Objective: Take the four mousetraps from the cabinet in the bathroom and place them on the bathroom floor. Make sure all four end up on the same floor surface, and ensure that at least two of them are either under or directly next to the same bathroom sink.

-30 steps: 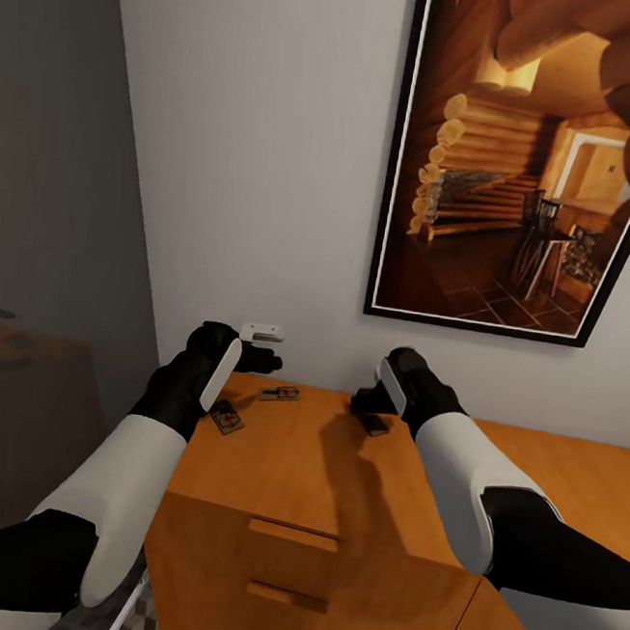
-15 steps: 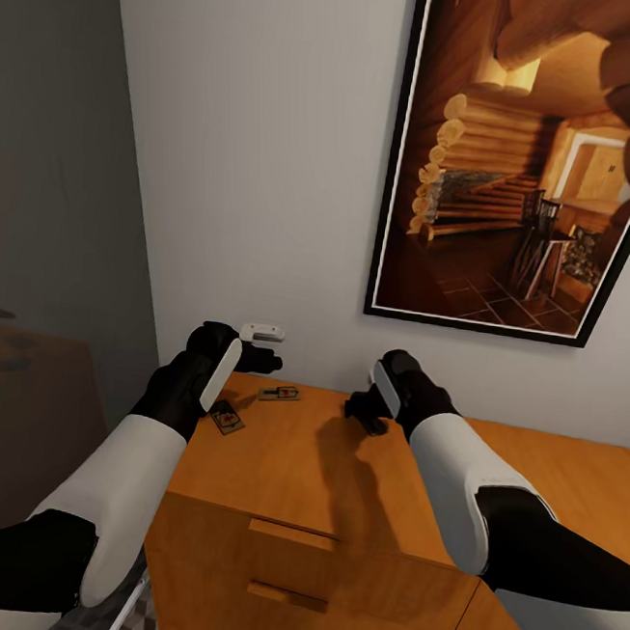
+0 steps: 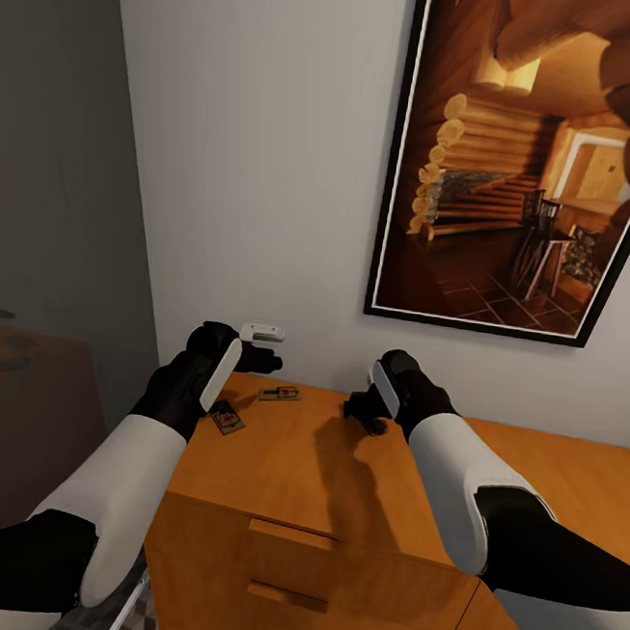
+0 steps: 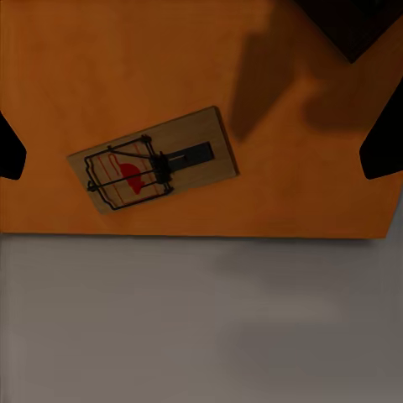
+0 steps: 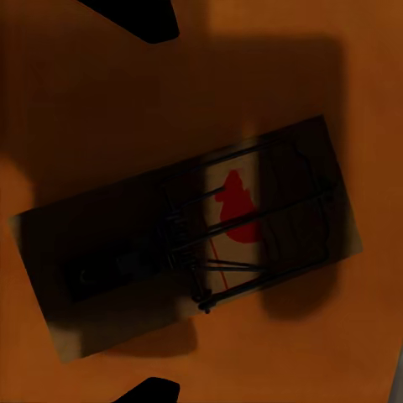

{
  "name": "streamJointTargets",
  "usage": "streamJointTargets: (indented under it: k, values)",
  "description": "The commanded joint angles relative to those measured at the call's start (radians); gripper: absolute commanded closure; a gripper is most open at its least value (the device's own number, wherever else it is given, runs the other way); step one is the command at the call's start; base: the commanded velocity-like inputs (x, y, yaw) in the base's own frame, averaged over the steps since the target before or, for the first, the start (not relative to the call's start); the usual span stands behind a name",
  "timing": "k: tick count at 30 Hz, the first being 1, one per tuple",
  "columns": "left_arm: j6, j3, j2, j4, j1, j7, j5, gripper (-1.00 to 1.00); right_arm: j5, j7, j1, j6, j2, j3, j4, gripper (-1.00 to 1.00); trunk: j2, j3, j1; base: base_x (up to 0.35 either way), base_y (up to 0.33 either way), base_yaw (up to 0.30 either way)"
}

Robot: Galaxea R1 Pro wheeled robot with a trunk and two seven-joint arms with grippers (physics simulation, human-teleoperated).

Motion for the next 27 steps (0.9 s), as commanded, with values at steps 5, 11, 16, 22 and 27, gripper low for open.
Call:
streamJointTargets:
  k: [5, 11, 16, 22, 27]
  values:
    - [0.004, -0.001, 0.000, -0.001, -0.001, 0.008, 0.010, -1.00, 0.001, -0.003, -0.001, 0.004, 0.000, -0.001, -0.001, -1.00, -0.001, -0.001, 0.000, 0.000, 0.000, 0.000]
    - [0.004, -0.001, 0.000, -0.001, -0.001, 0.007, 0.010, -1.00, 0.001, -0.003, -0.001, 0.004, -0.004, -0.002, -0.001, -1.00, -0.001, -0.001, 0.000, 0.000, 0.000, 0.000]
    - [0.004, -0.001, 0.000, -0.001, -0.001, 0.007, 0.010, -1.00, 0.001, -0.003, -0.001, 0.004, -0.007, -0.002, 0.000, -1.00, -0.001, -0.001, 0.000, 0.000, 0.000, 0.000]
    - [0.004, -0.001, 0.000, -0.001, -0.001, 0.008, 0.010, -1.00, 0.001, -0.003, -0.001, 0.004, -0.009, -0.002, 0.002, -1.00, -0.001, -0.001, 0.000, 0.000, 0.000, 0.000]
    - [0.004, -0.001, 0.000, -0.001, -0.001, 0.008, 0.010, -1.00, 0.001, -0.003, -0.001, 0.004, -0.011, -0.002, 0.002, -1.00, -0.001, -0.001, 0.000, 0.000, 0.000, 0.000]
